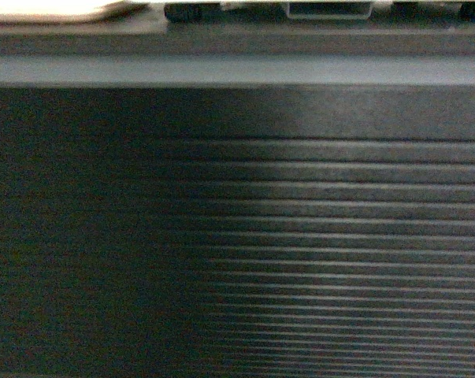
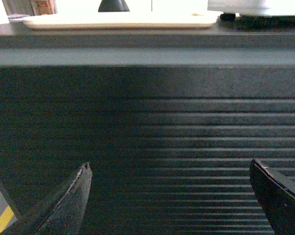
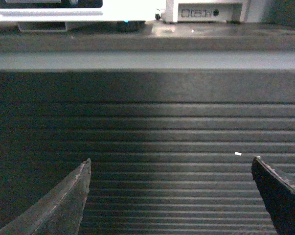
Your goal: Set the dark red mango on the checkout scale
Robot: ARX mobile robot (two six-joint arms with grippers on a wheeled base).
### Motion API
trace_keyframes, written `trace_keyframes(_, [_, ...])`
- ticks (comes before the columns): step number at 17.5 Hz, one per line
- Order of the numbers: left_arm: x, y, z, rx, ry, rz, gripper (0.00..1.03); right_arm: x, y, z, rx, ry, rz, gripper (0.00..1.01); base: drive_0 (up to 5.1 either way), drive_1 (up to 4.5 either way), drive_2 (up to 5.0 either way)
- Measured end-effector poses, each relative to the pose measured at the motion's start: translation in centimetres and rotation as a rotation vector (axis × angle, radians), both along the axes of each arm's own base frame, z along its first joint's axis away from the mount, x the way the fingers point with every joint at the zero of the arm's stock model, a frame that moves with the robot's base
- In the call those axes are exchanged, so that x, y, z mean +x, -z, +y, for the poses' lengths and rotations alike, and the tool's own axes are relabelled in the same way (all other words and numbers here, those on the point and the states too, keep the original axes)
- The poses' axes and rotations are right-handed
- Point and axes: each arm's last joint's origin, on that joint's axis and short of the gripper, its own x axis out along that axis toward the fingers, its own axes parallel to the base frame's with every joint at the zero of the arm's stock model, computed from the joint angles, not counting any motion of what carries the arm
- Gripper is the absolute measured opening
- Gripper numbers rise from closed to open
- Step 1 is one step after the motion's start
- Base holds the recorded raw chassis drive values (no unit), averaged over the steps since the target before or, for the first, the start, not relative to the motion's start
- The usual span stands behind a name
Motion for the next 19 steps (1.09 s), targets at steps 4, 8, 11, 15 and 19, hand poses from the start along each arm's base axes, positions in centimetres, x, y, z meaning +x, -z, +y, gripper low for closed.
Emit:
trace_keyframes(4, [0.0,0.01,0.0,0.0,0.0,0.001,0.98,0.0,-0.01,0.0,0.0,0.0,-0.001,0.98,0.0,0.0,0.0])
trace_keyframes(8, [0.0,0.01,0.0,0.0,0.0,0.001,0.98,0.0,-0.01,0.0,0.0,0.0,-0.002,0.98,0.0,0.0,0.0])
trace_keyframes(11, [0.0,0.05,0.0,0.002,0.0,0.005,0.98,0.0,0.01,0.0,0.0,0.001,0.002,0.98,0.0,0.0,0.0])
trace_keyframes(15, [0.0,0.04,0.0,0.003,0.0,0.005,0.98,0.0,0.01,0.0,0.0,0.0,0.001,0.98,0.0,0.0,0.0])
trace_keyframes(19, [0.0,0.03,0.0,0.003,0.0,0.003,0.98,0.0,0.0,0.0,0.0,0.0,0.0,0.98,0.0,0.0,0.0])
